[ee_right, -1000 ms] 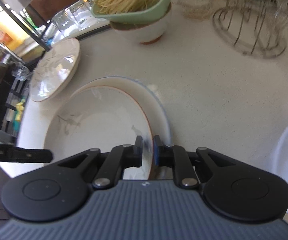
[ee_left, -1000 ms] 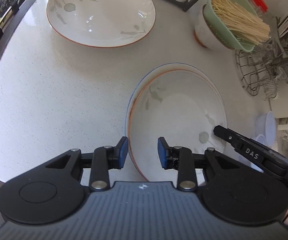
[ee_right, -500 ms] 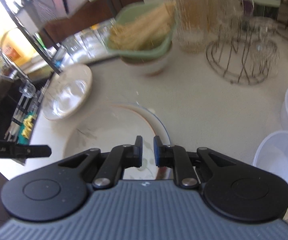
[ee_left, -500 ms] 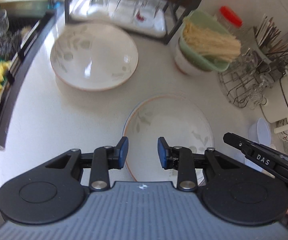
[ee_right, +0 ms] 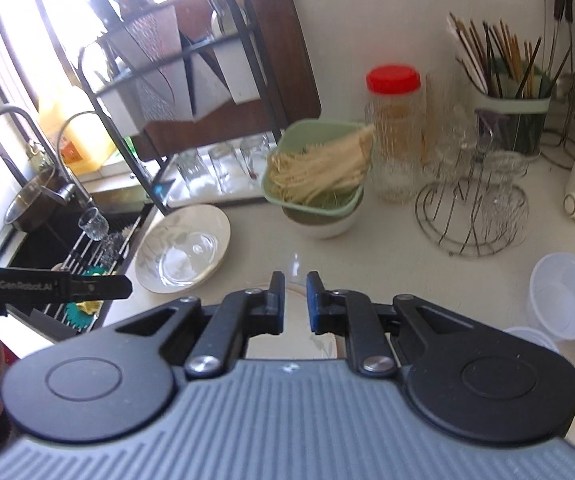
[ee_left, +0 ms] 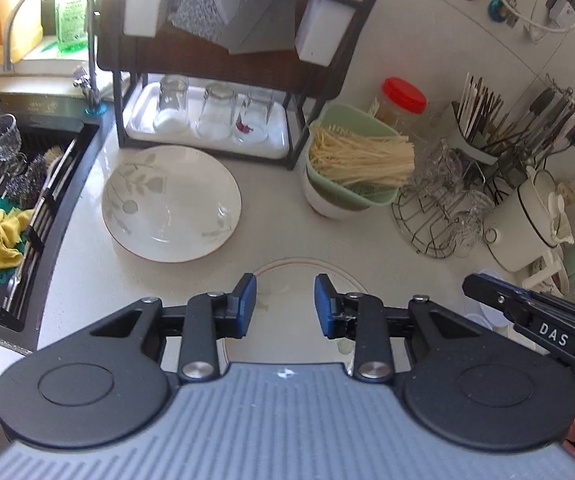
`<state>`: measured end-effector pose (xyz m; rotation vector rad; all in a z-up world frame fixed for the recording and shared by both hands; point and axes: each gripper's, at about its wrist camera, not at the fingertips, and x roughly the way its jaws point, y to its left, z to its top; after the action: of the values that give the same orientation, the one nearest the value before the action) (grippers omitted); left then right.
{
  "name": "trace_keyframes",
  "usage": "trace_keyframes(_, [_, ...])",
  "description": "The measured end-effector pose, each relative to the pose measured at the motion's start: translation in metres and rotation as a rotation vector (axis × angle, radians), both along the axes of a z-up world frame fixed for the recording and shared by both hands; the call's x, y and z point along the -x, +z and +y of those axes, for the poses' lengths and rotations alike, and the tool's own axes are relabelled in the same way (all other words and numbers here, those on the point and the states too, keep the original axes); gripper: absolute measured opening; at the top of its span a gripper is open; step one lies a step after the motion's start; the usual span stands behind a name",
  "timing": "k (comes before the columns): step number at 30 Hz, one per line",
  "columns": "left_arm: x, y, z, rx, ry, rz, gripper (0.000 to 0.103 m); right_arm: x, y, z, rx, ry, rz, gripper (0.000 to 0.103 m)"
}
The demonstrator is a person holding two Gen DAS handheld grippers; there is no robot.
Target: Organize plates and bowls
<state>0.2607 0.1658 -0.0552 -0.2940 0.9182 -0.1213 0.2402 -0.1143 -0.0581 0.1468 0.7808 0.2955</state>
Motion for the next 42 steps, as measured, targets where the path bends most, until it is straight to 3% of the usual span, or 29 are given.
trace_keyframes(5, [0.013,0.011,-0.002,-0.032,0.018,-0.067,0.036,0.008,0.01,0.001,-0.023,0.051,-0.039,0.015])
trace_keyframes(21, [0.014,-0.001,-0.003,-0.021,0.079,-0.016,0.036,0.012,0.004,0.006,0.016,0.103,-0.033,0.015])
trace_keyframes(42, [0.052,-0.002,-0.005,-0.05,0.313,0.024,0.036,-0.003,-0.004,0.024,0.039,0.37,-0.034,0.015])
